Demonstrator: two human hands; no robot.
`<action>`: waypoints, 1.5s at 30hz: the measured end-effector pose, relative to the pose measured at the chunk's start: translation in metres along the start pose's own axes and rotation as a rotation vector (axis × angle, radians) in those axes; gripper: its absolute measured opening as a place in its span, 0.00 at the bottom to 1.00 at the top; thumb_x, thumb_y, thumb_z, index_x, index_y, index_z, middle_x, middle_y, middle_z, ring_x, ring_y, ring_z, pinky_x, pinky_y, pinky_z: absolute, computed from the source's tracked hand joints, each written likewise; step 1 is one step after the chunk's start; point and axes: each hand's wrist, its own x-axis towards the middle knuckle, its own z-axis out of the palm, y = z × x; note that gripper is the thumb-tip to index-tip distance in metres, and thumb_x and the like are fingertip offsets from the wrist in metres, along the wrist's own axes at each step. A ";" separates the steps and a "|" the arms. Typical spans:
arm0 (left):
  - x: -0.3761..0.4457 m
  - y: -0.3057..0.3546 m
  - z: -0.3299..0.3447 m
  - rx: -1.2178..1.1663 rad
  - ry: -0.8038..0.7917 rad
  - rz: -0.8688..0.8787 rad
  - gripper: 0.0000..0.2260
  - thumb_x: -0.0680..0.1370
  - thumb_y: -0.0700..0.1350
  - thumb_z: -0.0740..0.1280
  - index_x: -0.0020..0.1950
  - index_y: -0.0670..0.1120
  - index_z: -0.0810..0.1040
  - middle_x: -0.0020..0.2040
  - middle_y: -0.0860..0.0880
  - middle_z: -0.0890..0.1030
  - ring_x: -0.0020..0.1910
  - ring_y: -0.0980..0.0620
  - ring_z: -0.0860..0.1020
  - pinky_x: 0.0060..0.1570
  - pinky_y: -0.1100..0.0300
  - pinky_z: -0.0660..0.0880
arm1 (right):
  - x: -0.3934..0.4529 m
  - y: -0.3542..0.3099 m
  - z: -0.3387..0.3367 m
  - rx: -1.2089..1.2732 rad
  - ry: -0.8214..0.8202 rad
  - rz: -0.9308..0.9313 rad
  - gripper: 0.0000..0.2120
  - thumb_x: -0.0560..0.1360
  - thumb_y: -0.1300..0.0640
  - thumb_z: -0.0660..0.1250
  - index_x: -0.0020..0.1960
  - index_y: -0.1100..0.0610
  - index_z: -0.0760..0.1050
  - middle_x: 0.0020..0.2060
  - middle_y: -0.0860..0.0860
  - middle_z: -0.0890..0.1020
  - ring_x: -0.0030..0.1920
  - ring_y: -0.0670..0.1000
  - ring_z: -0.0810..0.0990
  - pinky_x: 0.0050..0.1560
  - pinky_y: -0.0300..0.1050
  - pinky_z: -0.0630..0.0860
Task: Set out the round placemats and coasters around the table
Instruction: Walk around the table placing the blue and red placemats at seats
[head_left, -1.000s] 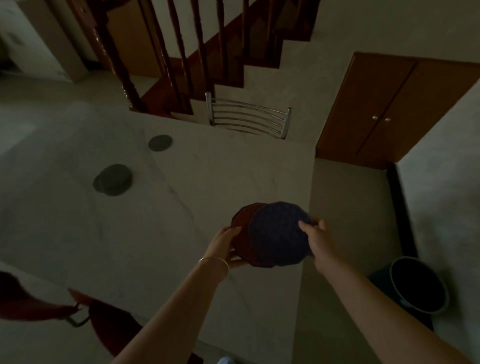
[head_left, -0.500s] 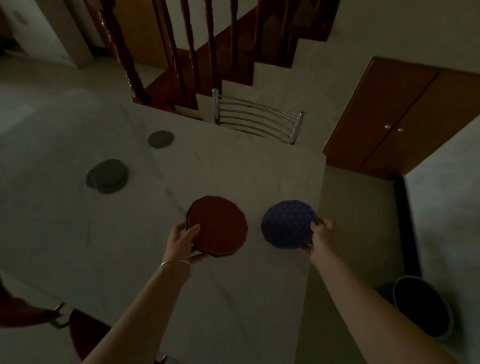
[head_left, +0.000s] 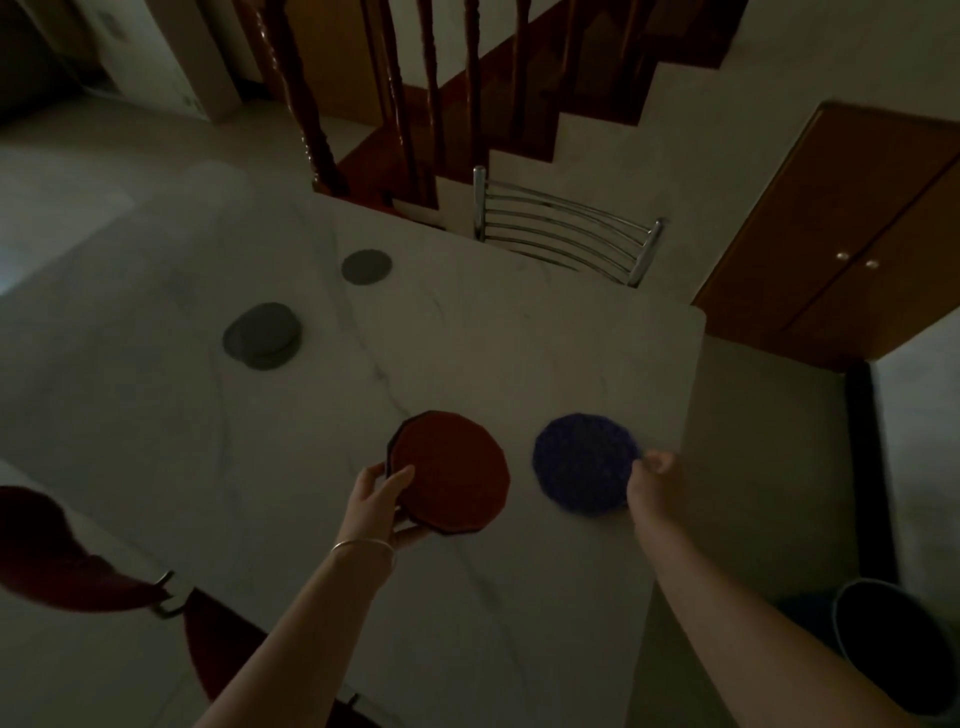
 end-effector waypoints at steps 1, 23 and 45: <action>-0.001 -0.001 0.002 0.001 -0.009 0.000 0.14 0.76 0.45 0.67 0.61 0.47 0.71 0.51 0.45 0.79 0.45 0.42 0.80 0.29 0.53 0.80 | -0.005 -0.002 -0.006 -0.116 0.014 -0.071 0.16 0.75 0.63 0.61 0.62 0.64 0.72 0.60 0.64 0.76 0.59 0.63 0.75 0.57 0.53 0.71; -0.053 0.009 -0.007 0.103 -0.218 -0.002 0.12 0.76 0.45 0.67 0.58 0.48 0.72 0.49 0.47 0.80 0.40 0.47 0.81 0.32 0.53 0.80 | -0.142 -0.021 -0.001 0.315 -0.525 -0.072 0.13 0.70 0.55 0.74 0.51 0.52 0.73 0.47 0.48 0.78 0.45 0.48 0.80 0.37 0.44 0.80; 0.009 0.095 -0.206 0.263 -0.514 -0.186 0.05 0.78 0.43 0.62 0.51 0.51 0.75 0.52 0.44 0.80 0.45 0.43 0.81 0.32 0.51 0.80 | -0.313 -0.008 0.107 0.671 -0.183 0.267 0.07 0.72 0.62 0.70 0.47 0.58 0.72 0.46 0.56 0.79 0.44 0.54 0.78 0.36 0.48 0.76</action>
